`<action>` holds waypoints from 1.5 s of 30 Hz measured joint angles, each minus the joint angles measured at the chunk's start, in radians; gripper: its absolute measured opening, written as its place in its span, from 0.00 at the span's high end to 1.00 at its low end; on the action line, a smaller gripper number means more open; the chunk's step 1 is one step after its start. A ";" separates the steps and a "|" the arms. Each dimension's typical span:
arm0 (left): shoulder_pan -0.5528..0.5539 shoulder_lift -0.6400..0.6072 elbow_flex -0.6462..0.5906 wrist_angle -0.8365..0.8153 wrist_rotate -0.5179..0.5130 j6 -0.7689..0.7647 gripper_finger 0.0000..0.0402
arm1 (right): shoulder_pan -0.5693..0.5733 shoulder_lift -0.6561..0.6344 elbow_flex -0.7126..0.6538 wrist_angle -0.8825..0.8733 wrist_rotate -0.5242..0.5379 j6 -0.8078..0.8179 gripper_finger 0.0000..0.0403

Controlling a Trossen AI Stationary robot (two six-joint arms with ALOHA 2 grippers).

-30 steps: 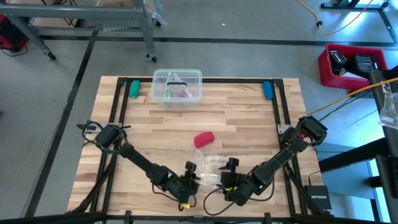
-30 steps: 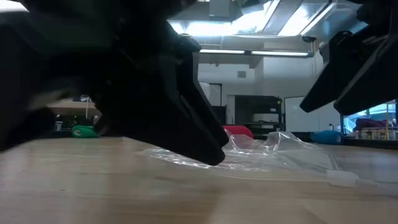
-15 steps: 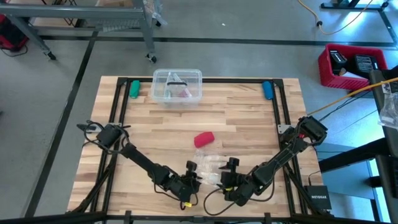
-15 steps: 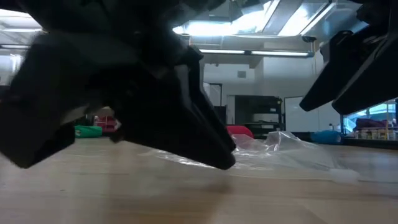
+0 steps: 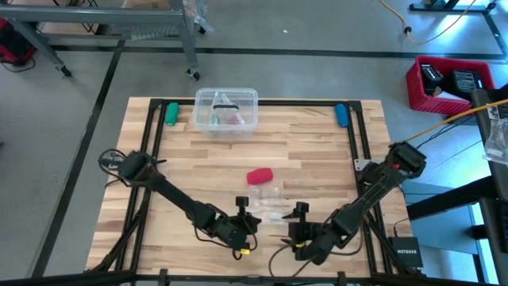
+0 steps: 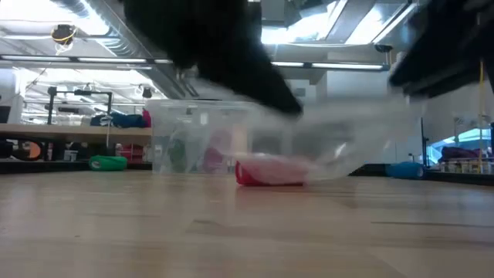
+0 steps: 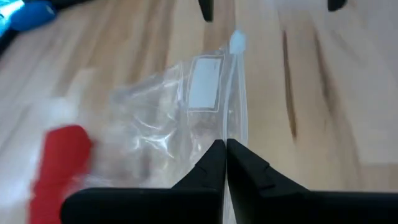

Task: Roll bandage
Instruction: Put the red bandage into the zip bag

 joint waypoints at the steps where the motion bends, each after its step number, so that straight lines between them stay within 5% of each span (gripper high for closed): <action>1: -0.001 -0.019 0.004 -0.018 -0.005 -0.001 1.00 | 0.007 -0.024 0.000 0.001 0.025 -0.022 0.14; 9: 0.030 -0.131 0.001 -0.062 -0.055 -0.109 1.00 | -0.012 -0.118 0.002 0.029 0.151 -0.172 0.14; 24: 0.069 -0.201 0.000 -0.170 -0.033 -0.207 1.00 | -0.071 -0.117 0.128 0.099 0.051 -0.709 0.14; 29: 0.085 -0.273 0.000 -0.177 0.122 -0.164 1.00 | -0.093 -0.116 0.132 0.092 0.020 -0.744 0.14; 39: 0.114 -0.305 0.001 -0.185 0.129 -0.184 1.00 | -0.124 -0.063 0.132 0.233 -0.056 -0.877 0.14; 45: 0.114 -0.305 0.001 -0.218 0.129 -0.213 1.00 | -0.138 -0.039 0.129 0.125 0.147 -0.918 0.14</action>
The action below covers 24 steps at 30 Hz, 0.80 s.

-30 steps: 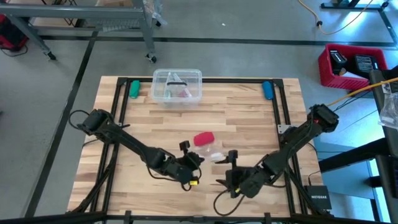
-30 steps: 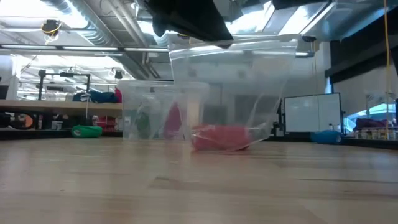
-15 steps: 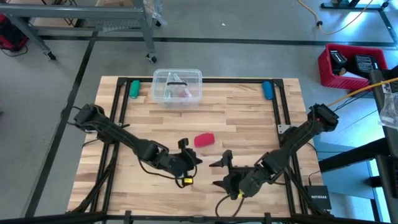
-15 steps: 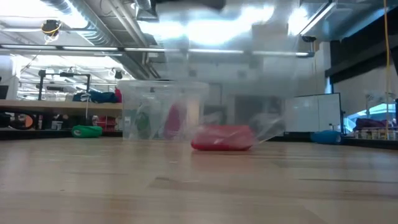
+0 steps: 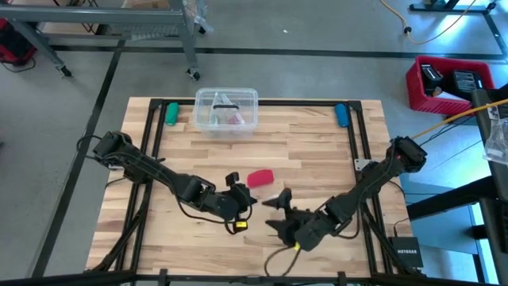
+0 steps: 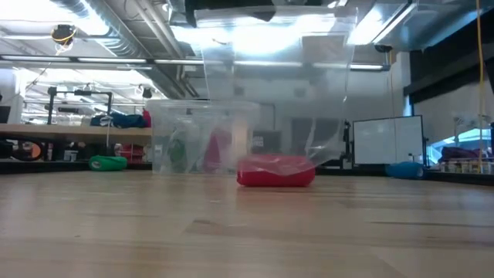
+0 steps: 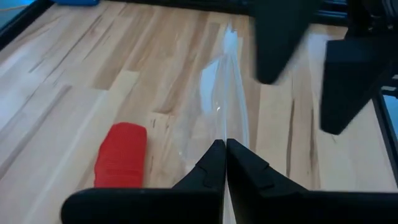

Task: Roll bandage
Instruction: Put the red bandage into the zip bag

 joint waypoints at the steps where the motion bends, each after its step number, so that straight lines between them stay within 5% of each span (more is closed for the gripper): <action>1: 0.000 0.000 -0.001 -0.003 0.000 -0.003 1.00 | -0.006 -0.001 0.001 0.002 -0.012 0.014 0.14; 11: 0.003 0.000 -0.003 -0.004 0.000 -0.045 1.00 | -0.061 0.001 0.001 -0.001 -0.192 0.146 0.19; 24: -0.006 0.000 -0.003 -0.006 0.000 -0.029 1.00 | -0.071 0.049 0.014 -0.054 -0.203 0.149 0.38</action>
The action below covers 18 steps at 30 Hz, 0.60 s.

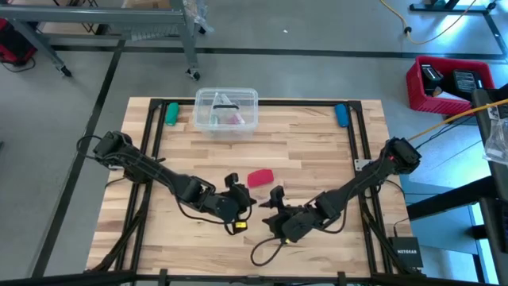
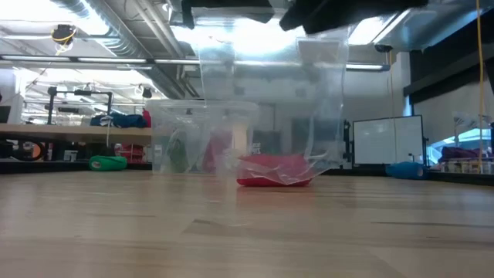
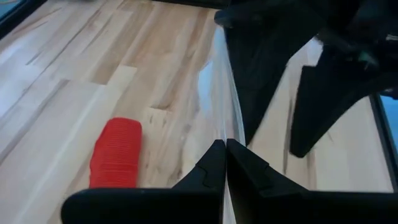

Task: Roll bandage
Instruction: Put the red bandage into the zip bag

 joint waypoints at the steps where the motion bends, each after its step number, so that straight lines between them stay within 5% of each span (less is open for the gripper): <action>1: -0.001 0.000 0.000 -0.003 0.001 0.002 1.00 | 0.010 0.000 0.012 0.000 -0.002 -0.001 0.39; 9: 0.008 0.001 0.000 -0.013 0.002 0.010 1.00 | 0.010 -0.003 0.074 -0.025 0.051 -0.057 0.40; 18: 0.006 0.002 0.000 -0.018 -0.001 0.010 1.00 | -0.039 0.049 0.073 -0.145 -0.038 0.003 0.40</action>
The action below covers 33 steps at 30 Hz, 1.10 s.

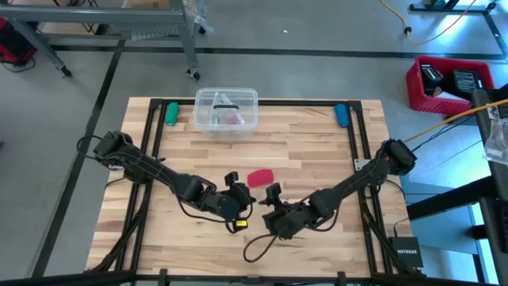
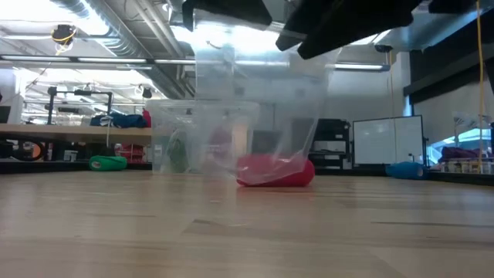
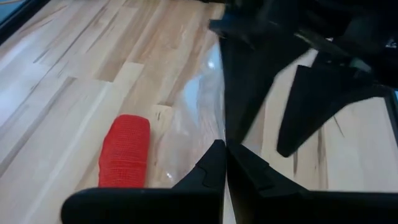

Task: Roll bandage
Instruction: Put the red bandage into the zip bag

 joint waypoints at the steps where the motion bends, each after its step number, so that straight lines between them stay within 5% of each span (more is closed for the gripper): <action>1: 0.001 0.000 0.000 0.000 0.000 0.000 1.00 | 0.001 0.005 0.000 0.001 -0.001 0.001 0.40; 8: 0.004 0.000 0.000 0.001 -0.012 0.000 1.00 | 0.000 0.053 0.000 0.005 -0.004 0.002 0.46; 18: 0.004 0.000 -0.001 -0.071 -0.112 -0.062 1.00 | 0.000 0.113 0.000 0.037 -0.042 0.127 0.96; 33: -0.019 0.018 -0.001 -0.029 -0.084 -0.019 1.00 | 0.001 0.126 0.001 0.095 -0.039 0.157 0.99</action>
